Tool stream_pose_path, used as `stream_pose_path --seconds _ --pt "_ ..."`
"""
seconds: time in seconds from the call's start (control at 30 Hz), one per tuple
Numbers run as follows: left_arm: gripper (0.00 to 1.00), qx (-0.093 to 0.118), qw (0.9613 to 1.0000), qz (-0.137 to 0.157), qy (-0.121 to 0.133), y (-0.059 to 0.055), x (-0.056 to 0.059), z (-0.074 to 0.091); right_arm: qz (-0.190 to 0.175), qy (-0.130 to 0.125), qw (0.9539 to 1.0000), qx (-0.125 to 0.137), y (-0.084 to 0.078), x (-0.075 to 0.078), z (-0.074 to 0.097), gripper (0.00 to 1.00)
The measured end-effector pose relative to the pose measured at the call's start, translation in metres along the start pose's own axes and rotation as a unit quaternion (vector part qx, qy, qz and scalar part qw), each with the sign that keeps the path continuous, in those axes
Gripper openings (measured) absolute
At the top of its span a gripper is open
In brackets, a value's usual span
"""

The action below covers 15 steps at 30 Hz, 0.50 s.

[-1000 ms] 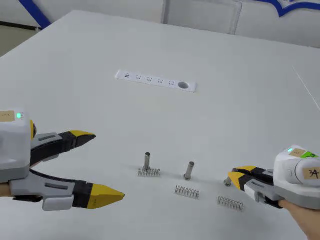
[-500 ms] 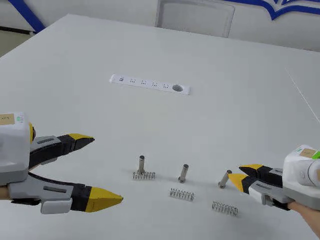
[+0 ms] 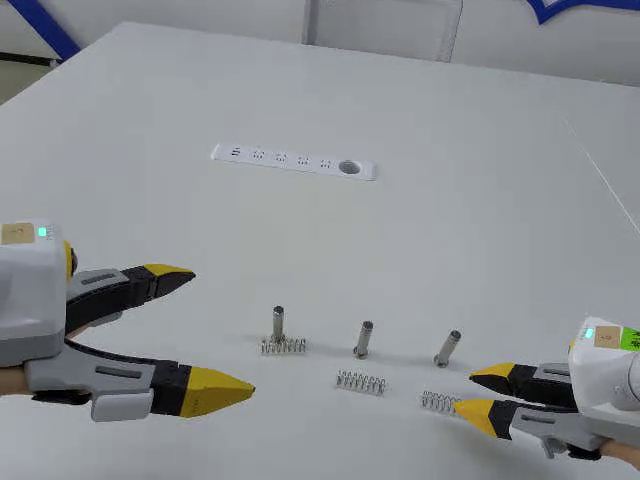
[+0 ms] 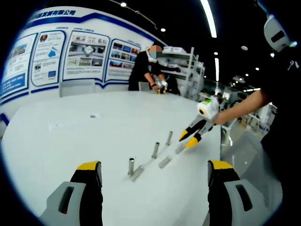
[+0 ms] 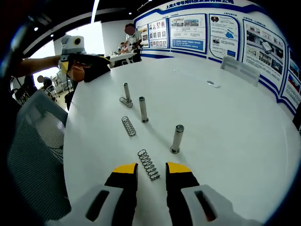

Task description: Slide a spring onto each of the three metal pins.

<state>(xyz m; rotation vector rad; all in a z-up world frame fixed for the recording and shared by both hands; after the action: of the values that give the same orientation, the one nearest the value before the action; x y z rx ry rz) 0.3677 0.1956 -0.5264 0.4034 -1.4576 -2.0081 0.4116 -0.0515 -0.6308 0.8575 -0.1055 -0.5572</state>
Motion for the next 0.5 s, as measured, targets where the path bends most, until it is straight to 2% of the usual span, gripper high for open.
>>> stream_pose_path --seconds 0.07,0.1,0.17,0.23,0.33,0.4,0.5 --pt "0.95 -0.005 1.0000 -0.001 -0.001 -0.002 0.001 -0.001 0.006 0.009 0.9999 -0.010 -0.004 -0.002 -0.003 0.24" --pt "0.95 -0.008 1.0000 0.000 -0.002 -0.003 0.001 -0.001 0.017 0.010 0.9996 -0.022 -0.008 -0.001 -0.005 0.24" --pt "0.95 -0.009 1.0000 0.002 -0.004 -0.003 0.002 -0.001 0.045 0.004 0.9985 -0.031 -0.011 0.004 -0.008 0.24" --pt "0.95 -0.011 0.9999 0.005 -0.003 -0.004 0.002 -0.002 0.028 0.009 0.9991 -0.029 -0.011 0.006 -0.011 0.24" --pt "0.95 -0.015 0.9999 0.004 -0.004 -0.002 0.003 -0.003 0.026 0.022 0.9991 -0.027 -0.010 0.006 -0.014 0.23" --pt "0.95 -0.010 0.9999 0.006 -0.005 0.001 0.004 -0.003 0.027 0.031 0.9986 -0.034 -0.012 0.005 -0.015 0.23" --pt "0.95 -0.002 0.9999 0.011 -0.004 0.007 0.003 -0.003 0.023 0.039 0.9986 -0.026 -0.011 0.007 -0.015 0.22"
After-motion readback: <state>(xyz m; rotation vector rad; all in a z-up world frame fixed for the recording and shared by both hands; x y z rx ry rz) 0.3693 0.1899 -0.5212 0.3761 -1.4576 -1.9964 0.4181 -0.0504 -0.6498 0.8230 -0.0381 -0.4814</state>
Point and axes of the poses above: the centre of the closed fingertips' face, and the gripper's own axes: z roughly backward along the fingers, x roughly to its right, y roughly out of its top, the point moved 2 cm from there along z, roughly backward along the fingers, and after that the axes turned 6 degrees about -z, right-handed, at the moved point
